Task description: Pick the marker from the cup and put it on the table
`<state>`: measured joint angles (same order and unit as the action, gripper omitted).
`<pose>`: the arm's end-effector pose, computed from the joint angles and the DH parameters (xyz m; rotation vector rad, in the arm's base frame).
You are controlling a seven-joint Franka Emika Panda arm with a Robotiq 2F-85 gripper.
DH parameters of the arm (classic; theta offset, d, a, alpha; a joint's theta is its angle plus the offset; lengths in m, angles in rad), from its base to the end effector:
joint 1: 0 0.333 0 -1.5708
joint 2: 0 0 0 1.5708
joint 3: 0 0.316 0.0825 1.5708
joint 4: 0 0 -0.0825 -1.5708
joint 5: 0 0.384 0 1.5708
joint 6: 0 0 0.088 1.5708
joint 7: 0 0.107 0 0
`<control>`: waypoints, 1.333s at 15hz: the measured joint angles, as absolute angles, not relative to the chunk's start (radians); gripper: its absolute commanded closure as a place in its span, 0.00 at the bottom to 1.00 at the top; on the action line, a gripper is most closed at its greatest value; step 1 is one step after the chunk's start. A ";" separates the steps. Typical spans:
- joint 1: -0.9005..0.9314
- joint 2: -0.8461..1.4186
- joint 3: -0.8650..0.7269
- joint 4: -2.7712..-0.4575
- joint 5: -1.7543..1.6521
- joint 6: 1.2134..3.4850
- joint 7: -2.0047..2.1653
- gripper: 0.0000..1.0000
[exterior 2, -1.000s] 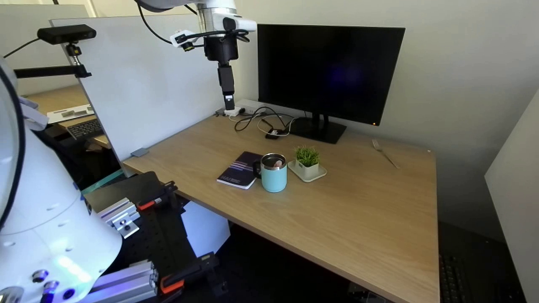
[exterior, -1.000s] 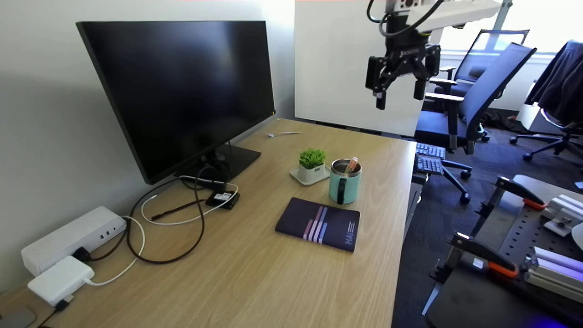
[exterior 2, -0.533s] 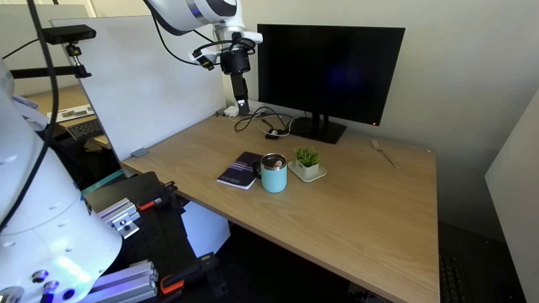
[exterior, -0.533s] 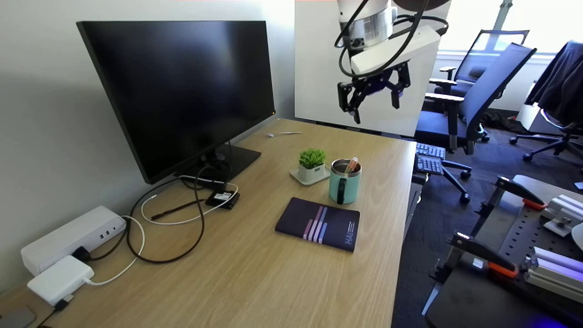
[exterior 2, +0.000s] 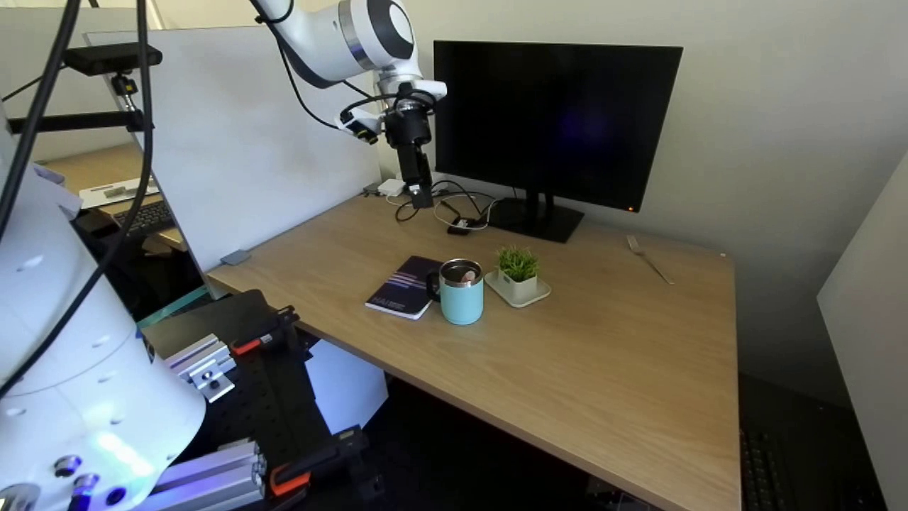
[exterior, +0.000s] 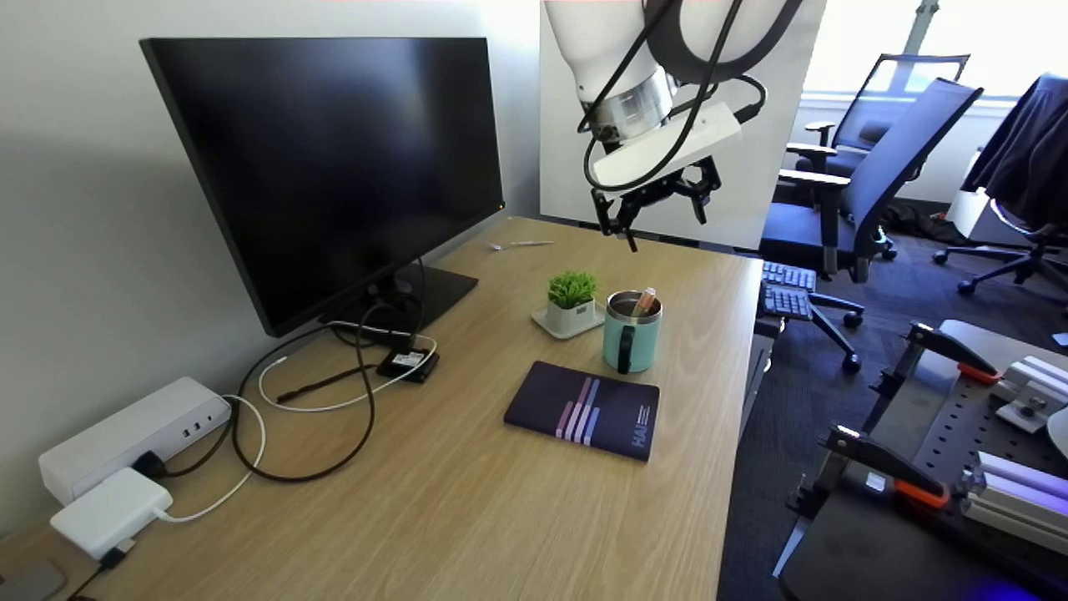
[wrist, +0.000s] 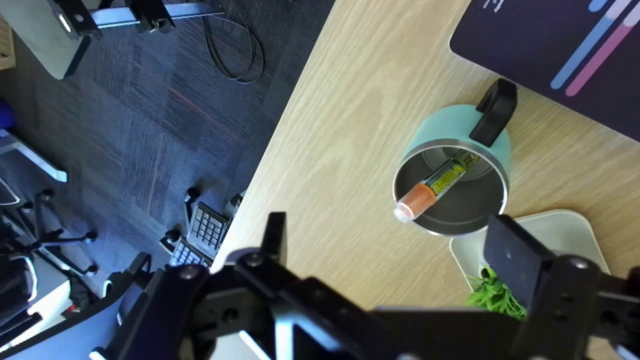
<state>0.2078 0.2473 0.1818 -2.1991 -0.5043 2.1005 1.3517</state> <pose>0.4876 0.1761 0.2516 2.5408 -0.8245 0.0692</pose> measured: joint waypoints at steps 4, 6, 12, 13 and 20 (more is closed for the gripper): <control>0.248 0.303 0.141 -2.180 -0.580 2.100 1.428 0.00; 0.265 0.332 0.126 -2.179 -0.618 2.100 1.475 0.00; 0.282 0.382 0.105 -2.176 -0.650 2.101 1.537 0.00; 0.283 0.381 0.105 -2.176 -0.650 2.101 1.537 0.00; 0.283 0.381 0.105 -2.175 -0.650 2.101 1.537 0.00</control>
